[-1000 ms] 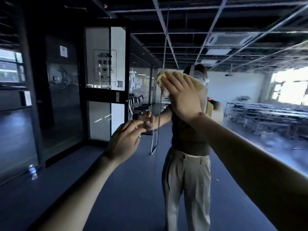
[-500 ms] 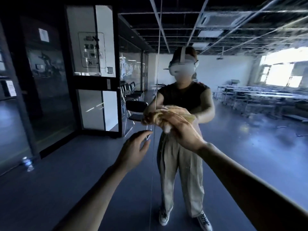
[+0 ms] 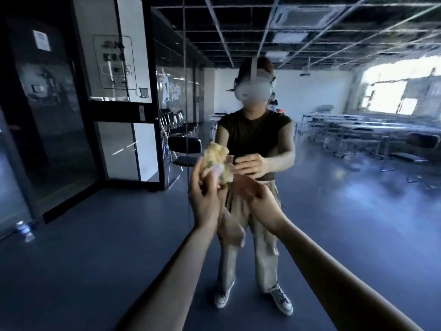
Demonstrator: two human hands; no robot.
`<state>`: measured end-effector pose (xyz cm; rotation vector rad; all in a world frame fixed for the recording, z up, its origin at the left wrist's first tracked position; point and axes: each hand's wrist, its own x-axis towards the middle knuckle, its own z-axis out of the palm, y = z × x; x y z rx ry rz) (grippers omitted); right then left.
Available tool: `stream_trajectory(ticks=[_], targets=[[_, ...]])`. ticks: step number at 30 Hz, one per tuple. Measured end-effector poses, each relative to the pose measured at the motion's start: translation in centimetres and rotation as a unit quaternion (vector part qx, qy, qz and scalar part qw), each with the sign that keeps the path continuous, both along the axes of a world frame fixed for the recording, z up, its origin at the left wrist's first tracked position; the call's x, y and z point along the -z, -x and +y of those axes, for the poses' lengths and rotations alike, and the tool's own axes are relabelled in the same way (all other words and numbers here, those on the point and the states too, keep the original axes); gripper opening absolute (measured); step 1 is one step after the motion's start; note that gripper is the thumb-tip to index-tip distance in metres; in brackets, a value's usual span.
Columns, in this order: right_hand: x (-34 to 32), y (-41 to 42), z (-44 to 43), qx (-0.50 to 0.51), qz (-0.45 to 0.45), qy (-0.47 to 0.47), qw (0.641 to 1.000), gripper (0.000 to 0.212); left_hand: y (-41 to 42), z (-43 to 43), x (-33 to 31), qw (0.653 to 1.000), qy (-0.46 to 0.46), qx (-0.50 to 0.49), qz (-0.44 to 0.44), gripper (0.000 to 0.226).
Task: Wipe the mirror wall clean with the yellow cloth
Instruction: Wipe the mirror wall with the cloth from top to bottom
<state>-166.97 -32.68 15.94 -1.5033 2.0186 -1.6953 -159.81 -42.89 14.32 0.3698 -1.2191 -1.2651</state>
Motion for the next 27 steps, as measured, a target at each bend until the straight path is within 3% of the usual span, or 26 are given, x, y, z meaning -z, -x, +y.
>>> stream_trajectory(ticks=[5, 9, 12, 15, 19, 25, 27], targets=[[1.6, 6.0, 4.4, 0.128, 0.177, -0.015, 0.976, 0.043, 2.4, -5.4, -6.0, 0.968, 0.17, -0.182, -0.003, 0.042], [0.5, 10.3, 6.2, 0.201, 0.21, 0.047, 0.956, 0.038, 6.7, -6.1, -6.2, 0.935, 0.204, -0.289, -0.031, 0.046], [0.3, 12.5, 8.0, 0.213, 0.282, 0.063, 0.933, 0.04, 9.8, -3.5, -5.2, 0.924, 0.204, -0.321, -0.038, 0.049], [0.2, 13.6, 8.9, 0.198, 0.319, 0.077, 0.924, 0.041, 12.8, 1.0, -3.5, 0.905, 0.292, -0.296, -0.088, 0.051], [-1.1, 12.5, 7.9, 0.182, 0.306, 0.144, 0.923, 0.035, 14.2, 4.7, -1.2, 0.8, 0.538, -0.173, -0.199, 0.061], [-0.6, 9.4, 2.1, 0.148, 0.284, 0.171, 0.932, 0.049, 9.4, 1.3, -3.9, 0.827, 0.538, -0.073, -0.148, 0.073], [-0.3, 8.1, -0.6, 0.146, 0.26, 0.154, 0.942, 0.053, 7.9, -0.2, -4.4, 0.83, 0.526, -0.046, -0.177, 0.073]])
